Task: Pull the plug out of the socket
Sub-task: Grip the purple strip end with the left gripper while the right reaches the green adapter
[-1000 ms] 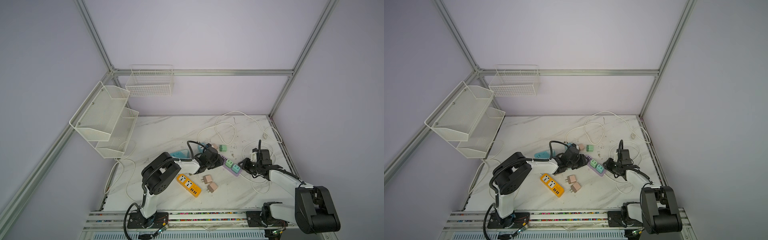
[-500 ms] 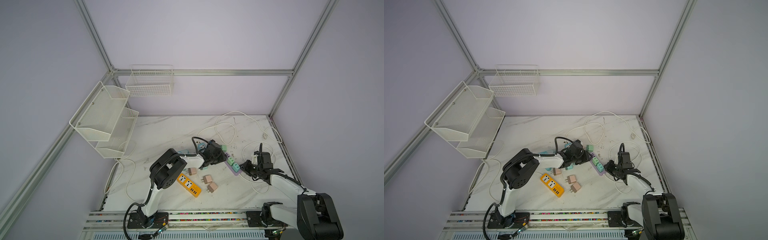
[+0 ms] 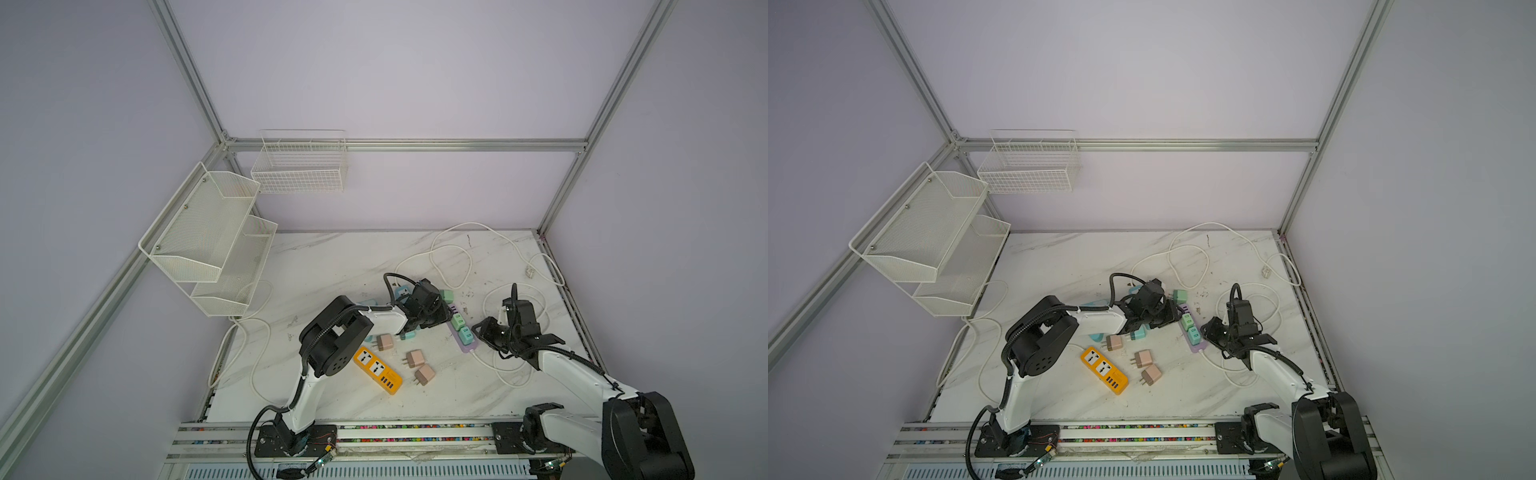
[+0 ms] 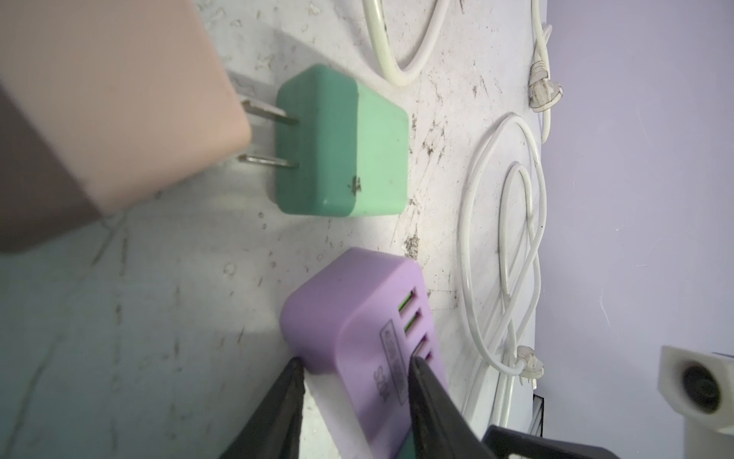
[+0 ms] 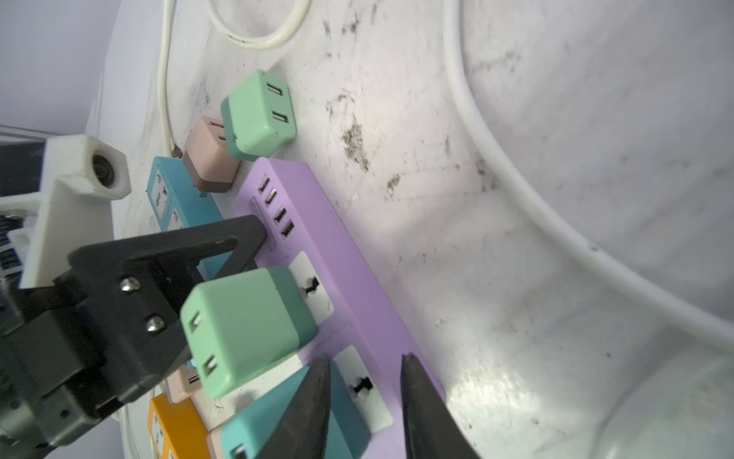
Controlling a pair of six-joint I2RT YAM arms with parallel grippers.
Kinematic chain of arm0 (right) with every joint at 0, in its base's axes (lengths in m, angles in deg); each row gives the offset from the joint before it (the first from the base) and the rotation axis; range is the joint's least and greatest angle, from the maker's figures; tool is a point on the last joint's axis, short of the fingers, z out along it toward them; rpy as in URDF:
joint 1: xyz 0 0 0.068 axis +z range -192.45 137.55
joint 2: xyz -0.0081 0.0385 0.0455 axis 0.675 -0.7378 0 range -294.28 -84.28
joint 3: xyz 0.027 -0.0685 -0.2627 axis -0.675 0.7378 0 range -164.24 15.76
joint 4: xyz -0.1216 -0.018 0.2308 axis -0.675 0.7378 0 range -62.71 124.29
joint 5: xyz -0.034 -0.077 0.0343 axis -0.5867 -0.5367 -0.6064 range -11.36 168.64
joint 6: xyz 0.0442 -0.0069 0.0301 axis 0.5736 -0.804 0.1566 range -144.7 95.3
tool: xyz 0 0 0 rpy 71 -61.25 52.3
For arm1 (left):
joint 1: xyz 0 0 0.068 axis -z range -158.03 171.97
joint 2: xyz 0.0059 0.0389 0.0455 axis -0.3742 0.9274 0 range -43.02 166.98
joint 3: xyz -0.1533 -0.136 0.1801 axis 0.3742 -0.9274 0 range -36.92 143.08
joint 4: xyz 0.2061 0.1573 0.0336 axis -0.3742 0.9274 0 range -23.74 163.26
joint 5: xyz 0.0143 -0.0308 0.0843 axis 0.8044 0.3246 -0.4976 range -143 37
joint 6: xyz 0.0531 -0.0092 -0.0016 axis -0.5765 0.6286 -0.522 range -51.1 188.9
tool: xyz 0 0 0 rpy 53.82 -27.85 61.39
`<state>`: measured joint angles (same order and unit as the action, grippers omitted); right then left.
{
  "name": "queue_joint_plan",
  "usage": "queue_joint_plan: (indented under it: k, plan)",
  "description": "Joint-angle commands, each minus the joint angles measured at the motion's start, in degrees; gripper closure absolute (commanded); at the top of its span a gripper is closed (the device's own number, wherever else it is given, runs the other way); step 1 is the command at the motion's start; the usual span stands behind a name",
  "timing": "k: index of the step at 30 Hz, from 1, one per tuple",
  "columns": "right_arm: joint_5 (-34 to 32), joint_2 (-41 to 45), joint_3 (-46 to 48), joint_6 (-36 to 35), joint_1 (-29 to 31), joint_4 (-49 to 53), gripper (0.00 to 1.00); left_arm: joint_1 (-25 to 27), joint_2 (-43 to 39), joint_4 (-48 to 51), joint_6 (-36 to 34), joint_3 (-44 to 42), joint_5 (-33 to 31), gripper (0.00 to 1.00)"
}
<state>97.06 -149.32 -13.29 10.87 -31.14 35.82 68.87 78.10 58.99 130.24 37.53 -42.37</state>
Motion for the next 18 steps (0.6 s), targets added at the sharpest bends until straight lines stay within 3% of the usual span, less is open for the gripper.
queue_joint_plan:
  k: [1, 7, 11, 18]
  plan:
    - [-4.51, 1.43, -4.97, -4.22, 0.27, 6.31, 0.61, -0.26, -1.21, -2.94, -0.99, 0.64, 2.32, 0.58]
    - [-8.33, -0.50, -12.59, -9.18, 3.41, 13.47, 0.46, -1.01, -0.56, -5.38, -0.06, -1.41, 3.55, 0.61]
    - [-13.12, -2.26, -16.18, -10.19, 8.06, 16.19, 0.42, -1.14, 0.08, -6.11, -0.02, -1.59, 4.22, 0.62]
    - [-14.94, -9.79, -21.13, -13.25, 12.32, 18.87, 0.41, -1.09, 1.20, -4.79, 0.30, -1.58, 4.01, 0.62]
